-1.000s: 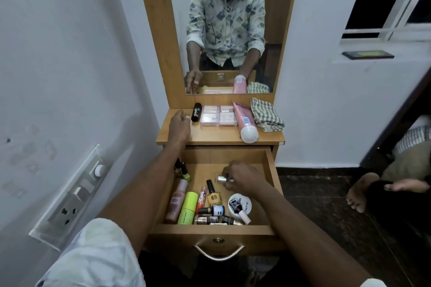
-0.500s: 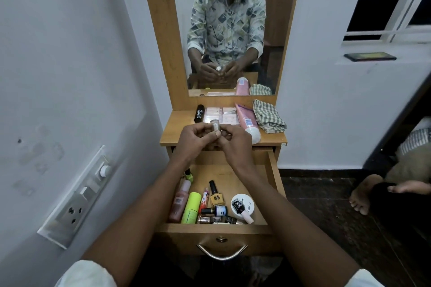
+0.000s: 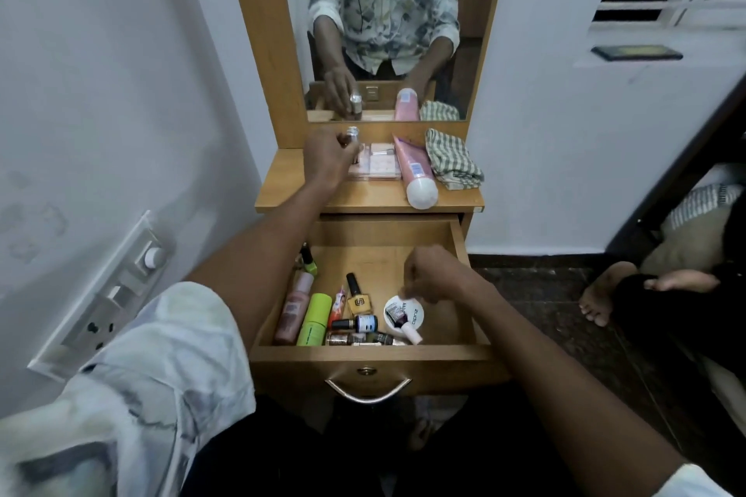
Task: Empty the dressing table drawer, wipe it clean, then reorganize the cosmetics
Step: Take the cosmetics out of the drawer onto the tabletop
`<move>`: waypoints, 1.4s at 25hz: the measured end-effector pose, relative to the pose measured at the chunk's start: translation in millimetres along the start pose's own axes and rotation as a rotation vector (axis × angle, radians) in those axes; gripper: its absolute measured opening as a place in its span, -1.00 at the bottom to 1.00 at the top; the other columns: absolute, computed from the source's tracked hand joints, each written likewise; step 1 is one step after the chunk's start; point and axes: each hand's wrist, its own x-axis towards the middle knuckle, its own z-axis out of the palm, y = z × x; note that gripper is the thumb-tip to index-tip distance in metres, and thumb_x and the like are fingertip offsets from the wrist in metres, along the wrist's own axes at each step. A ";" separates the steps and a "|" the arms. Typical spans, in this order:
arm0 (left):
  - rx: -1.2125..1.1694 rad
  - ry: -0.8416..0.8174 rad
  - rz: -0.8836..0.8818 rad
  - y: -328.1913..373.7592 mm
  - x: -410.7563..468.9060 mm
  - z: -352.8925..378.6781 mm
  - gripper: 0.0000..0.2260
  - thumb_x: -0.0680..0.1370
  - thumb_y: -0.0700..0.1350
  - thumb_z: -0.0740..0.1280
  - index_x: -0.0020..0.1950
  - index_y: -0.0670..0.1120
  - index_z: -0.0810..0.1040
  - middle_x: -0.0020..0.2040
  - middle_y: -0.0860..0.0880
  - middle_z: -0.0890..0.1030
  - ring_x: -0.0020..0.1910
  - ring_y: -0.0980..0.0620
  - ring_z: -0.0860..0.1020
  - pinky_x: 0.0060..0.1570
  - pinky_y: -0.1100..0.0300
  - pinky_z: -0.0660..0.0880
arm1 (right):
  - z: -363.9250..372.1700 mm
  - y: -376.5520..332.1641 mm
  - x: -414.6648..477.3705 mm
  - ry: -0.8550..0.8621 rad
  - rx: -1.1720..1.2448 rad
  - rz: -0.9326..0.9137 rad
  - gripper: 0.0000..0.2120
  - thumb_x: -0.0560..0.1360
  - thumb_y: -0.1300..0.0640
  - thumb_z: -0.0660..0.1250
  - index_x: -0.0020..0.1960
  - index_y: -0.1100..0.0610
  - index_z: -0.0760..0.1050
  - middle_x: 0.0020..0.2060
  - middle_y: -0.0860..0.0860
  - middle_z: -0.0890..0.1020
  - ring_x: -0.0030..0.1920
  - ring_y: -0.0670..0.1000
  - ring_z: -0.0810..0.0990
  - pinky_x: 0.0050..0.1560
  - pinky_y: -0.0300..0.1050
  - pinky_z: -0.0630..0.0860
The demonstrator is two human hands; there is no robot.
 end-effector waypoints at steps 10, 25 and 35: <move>-0.035 0.020 -0.094 -0.1 11.7 12.1 -0.90 0.48 -0.13 0.48 -0.09 -0.15 0.65 -0.18 -0.04 0.64 -0.22 0.07 0.59 -0.37 0.34 0.36 | 23.1 -21.2 -24.8 -0.040 -0.045 -0.065 -0.54 0.43 -0.10 0.48 0.20 0.10 0.45 0.03 0.06 0.57 -0.09 0.01 0.52 -0.20 -0.11 0.49; 0.574 -0.930 0.302 -20.6 -177.6 -17.5 -0.75 0.44 -0.02 0.49 0.07 -0.06 0.62 0.02 -0.04 0.64 -0.04 -0.03 0.59 -0.11 0.12 0.52 | 3.5 5.3 -34.9 0.203 1.276 0.204 -0.85 0.46 0.41 0.40 0.03 0.38 0.52 -0.06 0.33 0.65 -0.13 0.20 0.71 -0.14 0.02 0.69; 0.539 -0.997 0.276 -4.2 -188.8 -15.4 -0.71 0.53 -0.18 0.36 0.25 -0.11 0.59 0.22 -0.13 0.49 0.12 -0.10 0.53 0.10 0.05 0.53 | 6.9 10.0 -35.2 0.032 1.678 0.258 -0.78 0.45 0.55 0.28 0.09 0.49 0.46 0.09 0.42 0.53 0.01 0.30 0.65 -0.21 -0.03 0.69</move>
